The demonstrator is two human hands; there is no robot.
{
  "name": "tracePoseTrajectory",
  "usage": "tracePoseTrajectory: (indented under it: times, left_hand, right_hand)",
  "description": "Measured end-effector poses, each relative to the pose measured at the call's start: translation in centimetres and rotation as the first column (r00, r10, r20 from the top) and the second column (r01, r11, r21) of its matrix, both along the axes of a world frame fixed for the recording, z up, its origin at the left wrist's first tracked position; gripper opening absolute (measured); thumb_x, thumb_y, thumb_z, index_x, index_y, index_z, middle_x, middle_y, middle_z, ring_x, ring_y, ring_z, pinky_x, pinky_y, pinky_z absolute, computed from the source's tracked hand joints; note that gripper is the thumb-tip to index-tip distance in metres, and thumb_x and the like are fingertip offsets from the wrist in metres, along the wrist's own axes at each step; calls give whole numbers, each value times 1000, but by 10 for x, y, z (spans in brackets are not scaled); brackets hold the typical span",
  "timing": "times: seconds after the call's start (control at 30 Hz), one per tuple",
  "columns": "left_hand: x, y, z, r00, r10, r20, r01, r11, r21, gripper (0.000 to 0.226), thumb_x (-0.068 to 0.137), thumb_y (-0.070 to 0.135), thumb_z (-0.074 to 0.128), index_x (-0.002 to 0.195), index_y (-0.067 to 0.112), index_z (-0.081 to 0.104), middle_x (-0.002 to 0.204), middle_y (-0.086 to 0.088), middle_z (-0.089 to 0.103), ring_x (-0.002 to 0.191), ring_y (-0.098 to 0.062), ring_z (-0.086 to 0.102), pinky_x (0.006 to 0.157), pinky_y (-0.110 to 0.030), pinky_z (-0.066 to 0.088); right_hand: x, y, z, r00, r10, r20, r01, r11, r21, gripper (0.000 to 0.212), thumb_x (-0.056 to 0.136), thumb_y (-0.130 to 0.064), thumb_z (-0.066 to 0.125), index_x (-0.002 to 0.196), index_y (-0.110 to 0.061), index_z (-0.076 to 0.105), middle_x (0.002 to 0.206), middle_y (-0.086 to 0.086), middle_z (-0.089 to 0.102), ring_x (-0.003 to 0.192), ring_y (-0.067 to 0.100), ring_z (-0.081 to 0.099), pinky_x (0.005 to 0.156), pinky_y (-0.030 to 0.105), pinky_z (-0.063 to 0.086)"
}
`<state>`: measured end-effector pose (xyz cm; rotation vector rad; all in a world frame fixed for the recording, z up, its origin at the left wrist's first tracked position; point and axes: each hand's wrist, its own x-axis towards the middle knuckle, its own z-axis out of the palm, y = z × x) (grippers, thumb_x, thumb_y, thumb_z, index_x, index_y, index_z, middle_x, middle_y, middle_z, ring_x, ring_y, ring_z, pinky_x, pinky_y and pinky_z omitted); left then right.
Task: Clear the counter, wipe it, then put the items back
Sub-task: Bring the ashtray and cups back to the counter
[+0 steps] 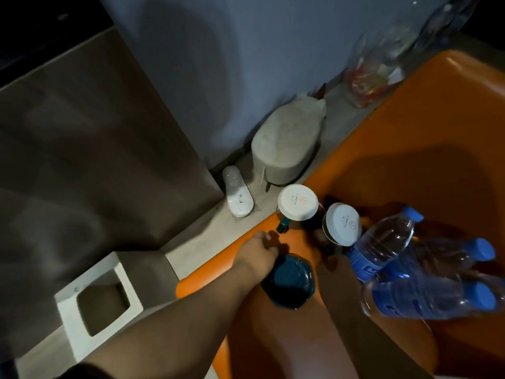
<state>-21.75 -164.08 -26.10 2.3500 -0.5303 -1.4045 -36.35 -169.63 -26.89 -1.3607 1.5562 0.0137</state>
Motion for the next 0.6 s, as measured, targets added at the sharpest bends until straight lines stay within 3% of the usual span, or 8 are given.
tracePoseTrajectory:
  times: [0.07, 0.13, 0.27, 0.47, 0.6]
  left_hand:
    - [2, -14, -6, 995, 94, -21, -95, 994, -46, 40, 94, 29, 52, 131, 20, 40, 130, -7, 50, 109, -24, 55, 81, -27, 44]
    - [4, -26, -11, 985, 169, -23, -171, 980, -103, 45, 94, 28, 52, 135, 20, 37, 136, -9, 44, 114, -24, 51, 89, -29, 43]
    - [6, -45, -22, 971, 231, -55, -237, 961, -146, 53, 95, 31, 52, 142, 17, 32, 146, -11, 33, 130, -28, 41, 109, -38, 35]
    - [-3, -64, -38, 884, 386, -264, -401, 916, -5, 59, 93, 51, 44, 141, 19, 33, 139, -11, 45, 123, -33, 47, 105, -48, 40]
    - [-8, -70, -43, 870, 414, -266, -433, 901, -12, 58, 93, 50, 44, 139, 16, 38, 136, -12, 50, 121, -33, 50, 105, -49, 40]
  right_hand:
    - [2, -5, -2, 992, -125, -1, 125, 990, -70, 32, 90, -8, 52, 121, -4, 45, 110, 13, 52, 102, 32, 53, 75, 30, 42]
    - [1, -12, -2, 982, -182, -43, 175, 977, -126, 45, 90, -13, 52, 132, -10, 37, 128, 17, 42, 110, 35, 49, 88, 39, 43]
    - [2, -23, 0, 996, -49, -76, 30, 971, -238, 60, 91, -19, 52, 144, -25, 26, 137, 14, 28, 116, 36, 45, 98, 49, 43]
    - [6, -22, -7, 995, 9, -98, -29, 980, -197, 53, 98, -30, 40, 147, -30, 20, 136, 22, 36, 117, 37, 47, 98, 52, 43]
    - [-1, -23, -14, 990, 56, -128, -80, 978, -191, 43, 101, -30, 31, 143, -26, 24, 127, 23, 52, 104, 35, 56, 86, 47, 48]
